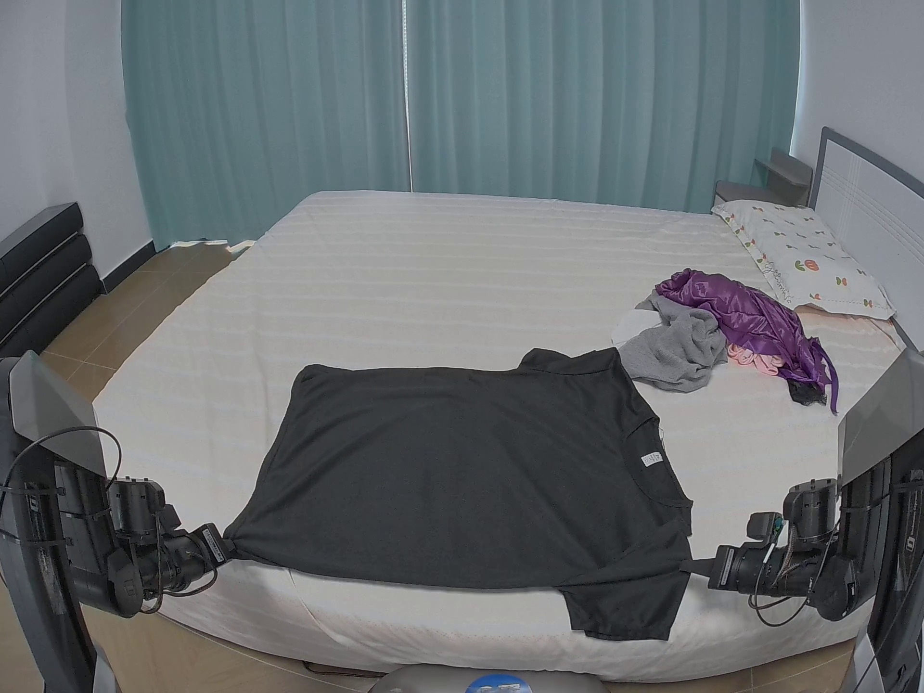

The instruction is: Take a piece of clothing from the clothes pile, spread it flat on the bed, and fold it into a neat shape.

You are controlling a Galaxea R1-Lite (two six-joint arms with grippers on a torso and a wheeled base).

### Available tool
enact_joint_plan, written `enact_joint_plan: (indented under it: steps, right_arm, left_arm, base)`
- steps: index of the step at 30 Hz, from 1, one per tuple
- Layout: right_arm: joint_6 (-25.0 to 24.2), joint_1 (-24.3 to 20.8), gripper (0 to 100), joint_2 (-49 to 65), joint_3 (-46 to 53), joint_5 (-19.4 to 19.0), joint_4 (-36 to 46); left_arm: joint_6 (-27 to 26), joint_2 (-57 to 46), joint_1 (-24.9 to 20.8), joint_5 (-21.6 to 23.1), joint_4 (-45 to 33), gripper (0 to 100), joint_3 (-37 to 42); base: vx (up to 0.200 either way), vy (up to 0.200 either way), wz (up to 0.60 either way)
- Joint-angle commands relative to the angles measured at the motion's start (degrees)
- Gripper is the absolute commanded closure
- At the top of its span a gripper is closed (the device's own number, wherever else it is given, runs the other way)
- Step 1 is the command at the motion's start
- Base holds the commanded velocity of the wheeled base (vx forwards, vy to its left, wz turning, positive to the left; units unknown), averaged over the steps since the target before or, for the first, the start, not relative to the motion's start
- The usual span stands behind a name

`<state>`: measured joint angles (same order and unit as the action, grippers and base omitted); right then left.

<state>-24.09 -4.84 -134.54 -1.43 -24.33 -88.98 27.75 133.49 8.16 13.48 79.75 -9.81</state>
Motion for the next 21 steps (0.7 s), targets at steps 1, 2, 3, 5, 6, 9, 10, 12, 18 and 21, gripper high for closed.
enact_joint_plan:
  steps: [1, 2, 3, 5, 6, 9, 10, 12, 18, 21]
  right_arm:
    - [0.01, 2.55, 100, 3.05, 1.43, -0.98, 0.39]
    - [0.01, 2.47, 100, 3.49, 1.43, -1.16, 1.26]
    - [0.09, 2.29, 100, 4.55, 1.43, -1.51, 3.02]
    - [0.18, 2.03, 100, 6.74, 1.43, -2.47, 5.92]
    - [0.18, 2.03, 100, 7.01, 1.43, -2.56, 6.1]
    - [1.76, 2.73, 100, 10.79, 1.43, -3.44, 11.28]
    - [2.56, 2.91, 100, 11.49, 1.43, -3.44, 12.95]
    - [4.58, 3.17, 100, 13.07, 1.43, -3.44, 17.26]
    - [7.21, 3.7, 100, 18.7, 1.43, -3.53, 27.54]
    - [8.27, 3.7, 100, 20.8, 1.43, -3.53, 30.53]
  left_arm:
    - [-0.24, -1.56, 0.11, -0.12, -0.03, 100, 0.5]
    - [-0.24, -1.91, 0.11, -0.12, -0.03, 100, 0.5]
    - [-0.24, -2.35, 0.11, -0.21, -0.03, 100, 0.67]
    - [-0.32, -2.88, 0.11, -0.21, -0.03, 100, 1.2]
    - [-0.32, -2.97, 0.11, -0.21, -0.03, 100, 1.2]
    - [-0.85, -4.38, 0.11, -0.21, -0.03, 100, 2.25]
    - [-1.11, -4.73, 0.11, -0.21, -0.03, 100, 2.61]
    - [-2.17, -5.25, 0.11, -0.21, -0.03, 100, 3.57]
    - [-4.45, -6.4, 0.11, -0.74, 0.05, 100, 6.3]
    - [-5.6, -7.36, 0.11, -0.74, 0.05, 100, 8.14]
  base:
    - [0.0, 0.0, 0.0]
    - [0.0, 0.0, 0.0]
    - [0.0, 0.0, 0.0]
    - [0.0, 0.0, 0.0]
    - [0.0, 0.0, 0.0]
    - [0.0, 0.0, 0.0]
    - [0.0, 0.0, 0.0]
    - [0.0, 0.0, 0.0]
    - [0.0, 0.0, 0.0]
    - [0.0, 0.0, 0.0]
